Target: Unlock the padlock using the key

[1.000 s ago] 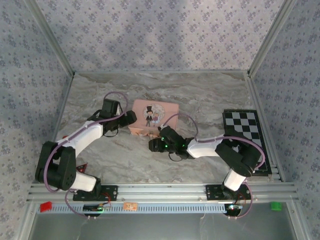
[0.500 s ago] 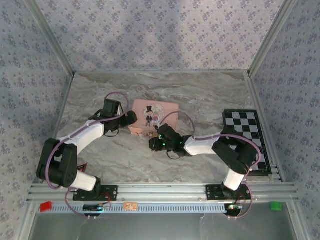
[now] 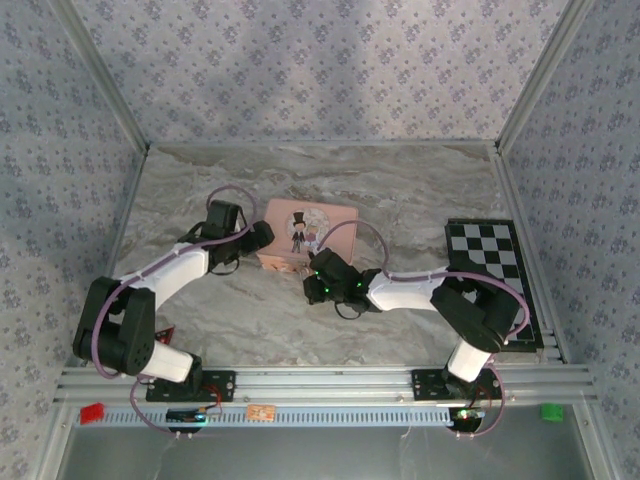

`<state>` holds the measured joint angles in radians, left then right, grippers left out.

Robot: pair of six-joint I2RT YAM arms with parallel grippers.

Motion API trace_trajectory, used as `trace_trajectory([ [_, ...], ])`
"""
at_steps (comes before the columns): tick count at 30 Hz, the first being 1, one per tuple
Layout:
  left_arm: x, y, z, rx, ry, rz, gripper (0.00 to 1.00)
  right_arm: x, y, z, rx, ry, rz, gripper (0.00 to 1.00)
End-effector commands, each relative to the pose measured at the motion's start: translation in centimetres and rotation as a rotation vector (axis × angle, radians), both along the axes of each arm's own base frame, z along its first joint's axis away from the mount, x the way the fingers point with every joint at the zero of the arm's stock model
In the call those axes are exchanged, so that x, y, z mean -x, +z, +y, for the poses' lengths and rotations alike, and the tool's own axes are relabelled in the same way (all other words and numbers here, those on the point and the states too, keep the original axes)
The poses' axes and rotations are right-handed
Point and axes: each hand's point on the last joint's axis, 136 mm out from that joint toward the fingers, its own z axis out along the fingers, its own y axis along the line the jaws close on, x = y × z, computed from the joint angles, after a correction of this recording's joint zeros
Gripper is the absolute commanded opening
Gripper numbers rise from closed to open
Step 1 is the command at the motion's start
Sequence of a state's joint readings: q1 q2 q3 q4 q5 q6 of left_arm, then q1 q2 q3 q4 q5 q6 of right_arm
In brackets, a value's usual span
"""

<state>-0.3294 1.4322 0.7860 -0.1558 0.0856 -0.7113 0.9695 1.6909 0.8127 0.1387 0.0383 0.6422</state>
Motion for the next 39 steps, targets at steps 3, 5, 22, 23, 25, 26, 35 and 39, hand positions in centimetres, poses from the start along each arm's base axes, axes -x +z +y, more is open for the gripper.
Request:
trace_trajectory([
  [3,1.4,-1.5,1.3,-0.052,0.068,0.037,0.93,-0.1,0.8,-1.1,0.063,-0.012,-0.03,0.04],
  [5,1.6,-1.4,0.8,-0.045,0.063,0.032,0.93,-0.4,1.4,-1.1,0.046,-0.023,-0.041,0.02],
  [22,3.9,-1.0,-2.5,-0.017,0.031,0.006,0.92,-2.4,2.6,-5.0,0.097,-0.18,-0.104,0.0],
  [23,4.1,-1.0,-2.8,-0.01,0.035,0.005,0.92,-2.5,2.7,-5.1,0.091,-0.189,-0.11,0.0],
  [25,4.4,-0.9,-3.5,0.012,0.034,-0.006,0.92,-2.6,2.7,-5.6,0.072,-0.225,-0.108,0.0],
  [26,4.5,-0.7,-3.8,0.011,0.034,-0.014,0.92,-2.7,2.7,-5.7,0.06,-0.238,-0.107,0.0],
  [35,5.5,-0.1,-6.5,0.015,-0.006,-0.043,0.93,-4.1,2.8,-6.8,-0.084,-0.341,-0.078,0.0],
  [39,5.7,-0.6,-7.3,0.022,-0.02,-0.04,0.94,-4.6,2.9,-7.1,-0.137,-0.363,-0.082,0.0],
])
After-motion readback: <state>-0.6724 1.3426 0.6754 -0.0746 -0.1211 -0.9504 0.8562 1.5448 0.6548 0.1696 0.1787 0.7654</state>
